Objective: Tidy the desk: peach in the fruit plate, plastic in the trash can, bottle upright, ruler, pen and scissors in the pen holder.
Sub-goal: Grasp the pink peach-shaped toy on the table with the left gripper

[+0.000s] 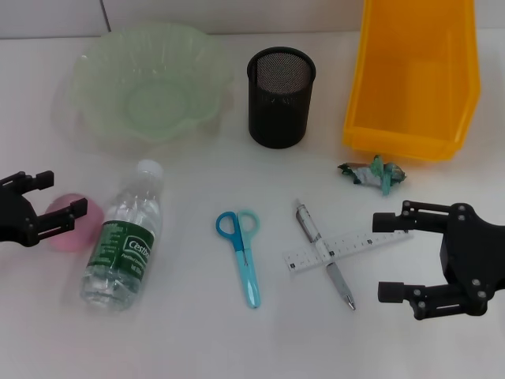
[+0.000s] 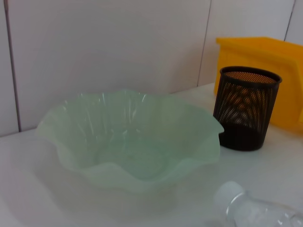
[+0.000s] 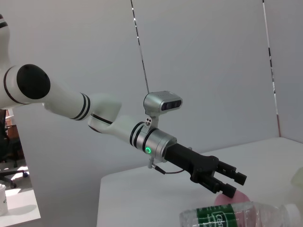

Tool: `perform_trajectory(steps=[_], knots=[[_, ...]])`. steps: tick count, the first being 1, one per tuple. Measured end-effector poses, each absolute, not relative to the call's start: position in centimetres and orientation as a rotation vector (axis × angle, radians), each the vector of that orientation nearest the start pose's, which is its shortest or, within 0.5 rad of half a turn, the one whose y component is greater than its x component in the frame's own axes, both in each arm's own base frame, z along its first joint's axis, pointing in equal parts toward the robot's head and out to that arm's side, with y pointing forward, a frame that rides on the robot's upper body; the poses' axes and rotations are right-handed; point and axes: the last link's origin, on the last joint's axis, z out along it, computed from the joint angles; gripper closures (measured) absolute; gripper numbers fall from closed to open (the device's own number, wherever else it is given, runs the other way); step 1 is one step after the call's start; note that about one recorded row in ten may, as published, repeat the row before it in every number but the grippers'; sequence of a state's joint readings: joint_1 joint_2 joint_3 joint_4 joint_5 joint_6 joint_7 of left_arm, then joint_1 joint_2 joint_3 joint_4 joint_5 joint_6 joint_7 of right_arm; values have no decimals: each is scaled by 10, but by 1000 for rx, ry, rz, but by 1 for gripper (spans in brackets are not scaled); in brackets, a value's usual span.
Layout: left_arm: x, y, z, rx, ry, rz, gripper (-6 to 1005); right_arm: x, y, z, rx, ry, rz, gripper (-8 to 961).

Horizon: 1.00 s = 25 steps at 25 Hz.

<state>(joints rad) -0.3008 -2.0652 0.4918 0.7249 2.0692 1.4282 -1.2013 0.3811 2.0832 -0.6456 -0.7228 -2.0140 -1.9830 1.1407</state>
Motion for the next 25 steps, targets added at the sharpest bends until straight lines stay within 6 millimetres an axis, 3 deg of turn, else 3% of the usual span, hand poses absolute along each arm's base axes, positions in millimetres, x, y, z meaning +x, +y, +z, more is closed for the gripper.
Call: perform_trajectory(steps=[8, 13, 17, 25], knots=[[-370, 276, 33, -2426, -704, -359, 223, 270, 248, 18, -2916, 297, 961, 140], [-371, 277, 31, -2452, -711, -317, 380, 272, 245, 18, -2912, 317, 966, 142], [-370, 278, 29, -2459, -711, -317, 610, 273, 245, 18, -2910, 321, 967, 143], [-368, 277, 28, -2467, -726, -327, 704, 273, 245, 17, -2908, 322, 974, 146]])
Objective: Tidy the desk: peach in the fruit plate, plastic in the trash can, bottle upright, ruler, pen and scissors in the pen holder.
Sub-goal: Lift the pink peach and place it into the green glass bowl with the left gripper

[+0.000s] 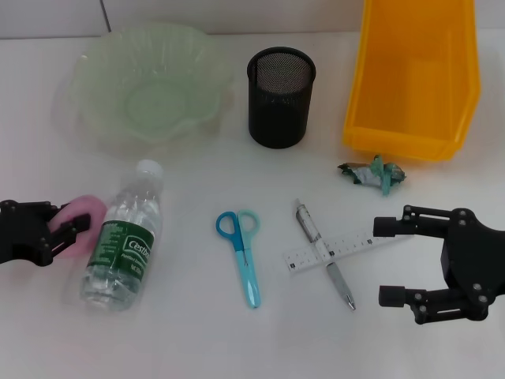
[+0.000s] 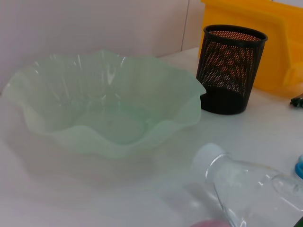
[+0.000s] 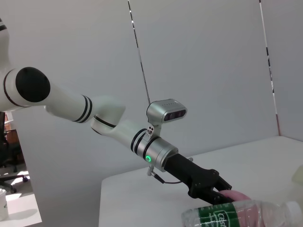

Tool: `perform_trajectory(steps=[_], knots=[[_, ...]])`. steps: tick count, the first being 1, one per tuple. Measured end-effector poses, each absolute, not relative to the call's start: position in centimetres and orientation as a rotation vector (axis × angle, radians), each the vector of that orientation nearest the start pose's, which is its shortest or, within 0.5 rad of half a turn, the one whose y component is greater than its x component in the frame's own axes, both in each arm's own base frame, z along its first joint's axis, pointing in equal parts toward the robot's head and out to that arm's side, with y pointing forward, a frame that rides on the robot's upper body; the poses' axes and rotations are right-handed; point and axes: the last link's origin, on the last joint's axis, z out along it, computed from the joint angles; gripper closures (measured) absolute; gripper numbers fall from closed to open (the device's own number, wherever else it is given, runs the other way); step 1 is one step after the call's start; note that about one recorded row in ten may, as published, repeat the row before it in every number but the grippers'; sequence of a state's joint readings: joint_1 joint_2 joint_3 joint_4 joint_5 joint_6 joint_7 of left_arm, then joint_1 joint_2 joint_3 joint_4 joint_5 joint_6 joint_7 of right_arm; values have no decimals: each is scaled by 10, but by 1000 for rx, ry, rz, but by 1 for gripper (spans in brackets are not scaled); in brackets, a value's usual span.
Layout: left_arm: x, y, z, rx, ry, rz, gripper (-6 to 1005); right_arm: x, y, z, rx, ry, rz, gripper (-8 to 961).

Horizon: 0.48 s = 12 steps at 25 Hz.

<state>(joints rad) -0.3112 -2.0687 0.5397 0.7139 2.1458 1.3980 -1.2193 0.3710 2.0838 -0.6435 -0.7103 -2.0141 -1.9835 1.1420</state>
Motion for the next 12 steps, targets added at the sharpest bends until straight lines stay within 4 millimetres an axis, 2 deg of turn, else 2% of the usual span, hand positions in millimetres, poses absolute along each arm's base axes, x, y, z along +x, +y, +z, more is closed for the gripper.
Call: perform_trajectory(steps=[12], knots=[[-347, 291, 45, -2458, -672, -410, 811, 273, 243, 18, -2910, 318, 984, 151]])
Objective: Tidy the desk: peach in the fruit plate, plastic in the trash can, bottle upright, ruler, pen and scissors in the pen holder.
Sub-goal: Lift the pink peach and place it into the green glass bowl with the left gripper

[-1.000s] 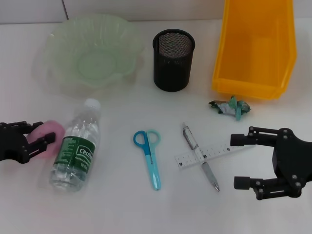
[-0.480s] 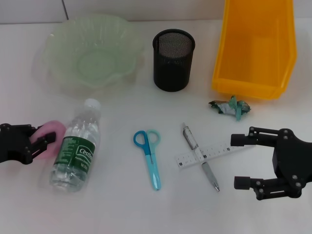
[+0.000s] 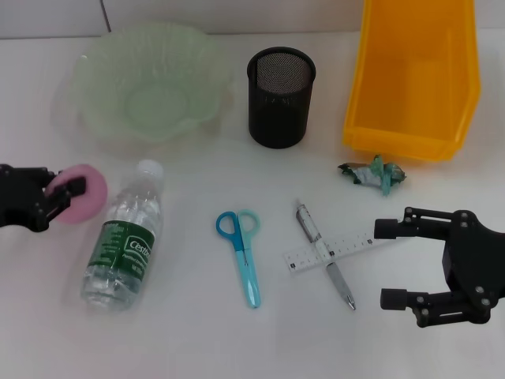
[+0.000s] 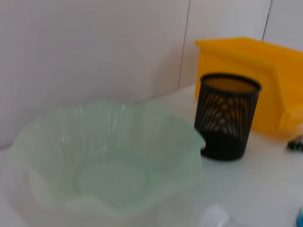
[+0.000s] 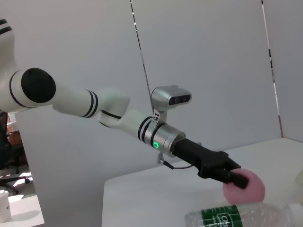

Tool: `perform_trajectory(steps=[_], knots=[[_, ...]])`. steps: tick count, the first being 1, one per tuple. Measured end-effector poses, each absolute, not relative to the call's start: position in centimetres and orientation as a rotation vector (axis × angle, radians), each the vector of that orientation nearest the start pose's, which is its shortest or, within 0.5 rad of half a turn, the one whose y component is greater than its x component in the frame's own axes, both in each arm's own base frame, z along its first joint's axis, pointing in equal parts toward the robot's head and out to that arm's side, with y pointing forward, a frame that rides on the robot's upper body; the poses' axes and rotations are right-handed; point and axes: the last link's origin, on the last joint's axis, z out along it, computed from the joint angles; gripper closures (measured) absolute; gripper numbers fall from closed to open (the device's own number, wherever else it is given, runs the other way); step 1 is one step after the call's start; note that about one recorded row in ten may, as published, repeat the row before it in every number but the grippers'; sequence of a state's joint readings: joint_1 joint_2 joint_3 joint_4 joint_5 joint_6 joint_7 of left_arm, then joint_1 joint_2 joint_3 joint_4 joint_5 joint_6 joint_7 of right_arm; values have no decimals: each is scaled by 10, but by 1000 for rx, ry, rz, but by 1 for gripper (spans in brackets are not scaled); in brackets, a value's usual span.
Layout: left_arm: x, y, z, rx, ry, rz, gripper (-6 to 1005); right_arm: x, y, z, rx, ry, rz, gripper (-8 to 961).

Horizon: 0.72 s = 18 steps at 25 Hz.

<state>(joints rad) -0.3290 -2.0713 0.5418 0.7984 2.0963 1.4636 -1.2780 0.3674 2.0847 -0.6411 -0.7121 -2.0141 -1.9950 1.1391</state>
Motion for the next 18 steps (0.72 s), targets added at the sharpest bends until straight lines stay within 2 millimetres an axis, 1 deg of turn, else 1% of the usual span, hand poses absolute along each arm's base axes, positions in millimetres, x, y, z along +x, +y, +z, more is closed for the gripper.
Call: perform_trajectory(steps=[1, 3, 4, 5, 6, 7, 8, 9, 10, 11, 12, 14, 15, 16, 18], knots=[[-344, 294, 48, -2457, -657, -421, 818, 273, 243, 18, -2910, 318, 984, 151], [-329, 303, 55, -2453, -607, -494, 830, 273, 242, 18, -2909, 318, 985, 152], [-329, 303, 55, -2453, -607, -494, 836, 273, 242, 18, -2908, 317, 986, 152], [-308, 315, 62, -2442, -558, -593, 842, 272, 243, 18, -2902, 313, 991, 152], [-299, 322, 64, -2437, -536, -628, 848, 272, 243, 18, -2902, 313, 991, 153], [-296, 325, 63, -2438, -527, -636, 854, 272, 243, 19, -2899, 309, 992, 153], [-284, 334, 64, -2434, -501, -669, 869, 272, 243, 19, -2899, 309, 992, 153], [-284, 334, 64, -2434, -501, -669, 885, 272, 243, 19, -2899, 308, 990, 154], [-259, 370, 54, -2412, -461, -634, 900, 272, 244, 20, -2899, 305, 988, 154], [-259, 370, 54, -2412, -461, -634, 904, 272, 244, 20, -2899, 305, 988, 154], [-256, 380, 49, -2396, -466, -608, 909, 272, 244, 20, -2898, 302, 988, 155], [-246, 405, 35, -2365, -483, -547, 917, 272, 244, 20, -2897, 302, 989, 155], [-240, 421, 26, -2329, -508, -513, 921, 272, 244, 21, -2893, 301, 992, 156], [-240, 421, 26, -2329, -508, -513, 926, 272, 244, 21, -2893, 301, 992, 156], [-236, 434, 22, -2285, -535, -502, 934, 272, 244, 21, -2888, 305, 1001, 157]])
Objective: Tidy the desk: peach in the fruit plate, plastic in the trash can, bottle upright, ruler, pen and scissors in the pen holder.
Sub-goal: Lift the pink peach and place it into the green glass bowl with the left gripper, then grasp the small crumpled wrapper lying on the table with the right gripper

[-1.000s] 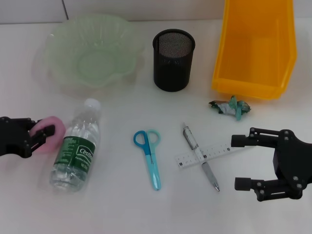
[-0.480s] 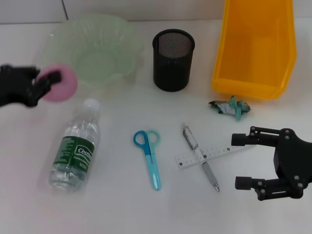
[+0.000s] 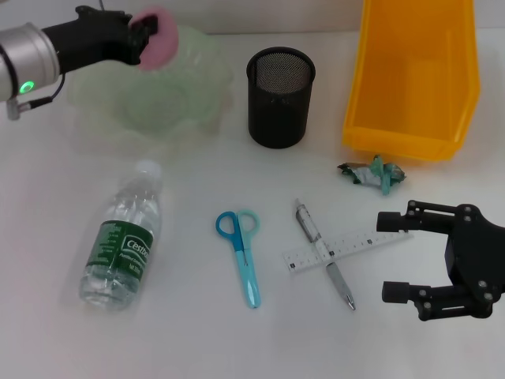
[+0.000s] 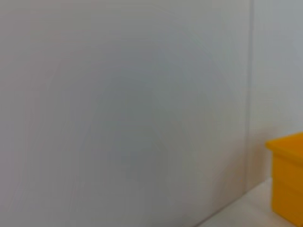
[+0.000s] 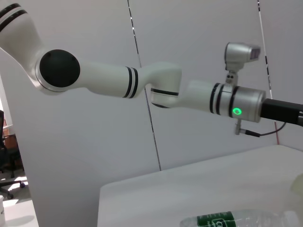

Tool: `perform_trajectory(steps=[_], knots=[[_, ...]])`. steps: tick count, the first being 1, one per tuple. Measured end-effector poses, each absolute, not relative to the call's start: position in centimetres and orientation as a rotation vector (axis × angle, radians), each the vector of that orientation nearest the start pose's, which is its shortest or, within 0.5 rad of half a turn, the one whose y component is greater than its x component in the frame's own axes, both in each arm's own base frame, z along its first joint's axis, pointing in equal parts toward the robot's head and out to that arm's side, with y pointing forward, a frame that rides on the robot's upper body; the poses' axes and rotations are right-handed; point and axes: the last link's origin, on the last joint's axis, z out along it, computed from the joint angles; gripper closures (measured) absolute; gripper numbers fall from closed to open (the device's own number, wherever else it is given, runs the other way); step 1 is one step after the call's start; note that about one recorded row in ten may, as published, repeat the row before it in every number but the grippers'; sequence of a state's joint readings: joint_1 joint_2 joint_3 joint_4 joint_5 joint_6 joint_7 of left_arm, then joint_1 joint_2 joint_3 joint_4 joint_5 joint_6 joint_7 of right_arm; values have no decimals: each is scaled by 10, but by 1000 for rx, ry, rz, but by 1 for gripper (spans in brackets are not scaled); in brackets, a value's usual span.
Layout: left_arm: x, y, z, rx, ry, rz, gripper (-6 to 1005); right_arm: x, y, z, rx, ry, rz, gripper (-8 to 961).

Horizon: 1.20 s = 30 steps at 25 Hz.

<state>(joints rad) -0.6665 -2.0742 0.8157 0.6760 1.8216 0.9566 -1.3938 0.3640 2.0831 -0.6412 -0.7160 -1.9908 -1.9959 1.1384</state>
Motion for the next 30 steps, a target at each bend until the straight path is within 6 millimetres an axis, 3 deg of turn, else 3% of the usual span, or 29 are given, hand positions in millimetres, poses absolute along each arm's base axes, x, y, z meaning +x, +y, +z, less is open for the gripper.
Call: perform_trajectory(steps=[2, 9, 13, 19, 23, 25, 26, 27, 29, 30], knots=[[-236, 444, 18, -2222, -561, -490, 943, 272, 243, 20, -2882, 310, 1009, 158], [-235, 448, 15, -2205, -567, -479, 909, 273, 243, 19, -2867, 335, 1022, 160], [-235, 448, 15, -2205, -567, -478, 699, 273, 243, 20, -2864, 337, 1024, 161], [-235, 443, 18, -2229, -558, -502, 496, 273, 246, 23, -2821, 342, 1051, 164], [-233, 439, 20, -2258, -544, -524, 355, 270, 245, 37, -2740, 373, 1145, 165], [-230, 429, 22, -2318, -511, -569, 259, 270, 245, 52, -2685, 401, 1177, 166], [-224, 392, 21, -2527, -410, -692, 198, 269, 246, 60, -2668, 408, 1171, 166], [-229, 377, 18, -2576, -392, -712, 137, 268, 247, 67, -2655, 423, 1159, 166], [-240, 341, 13, -2673, -309, -761, 137, 260, 255, 85, -2679, 499, 1033, 167], [-243, 338, 12, -2677, -299, -764, 137, 260, 255, 85, -2679, 499, 1033, 168]])
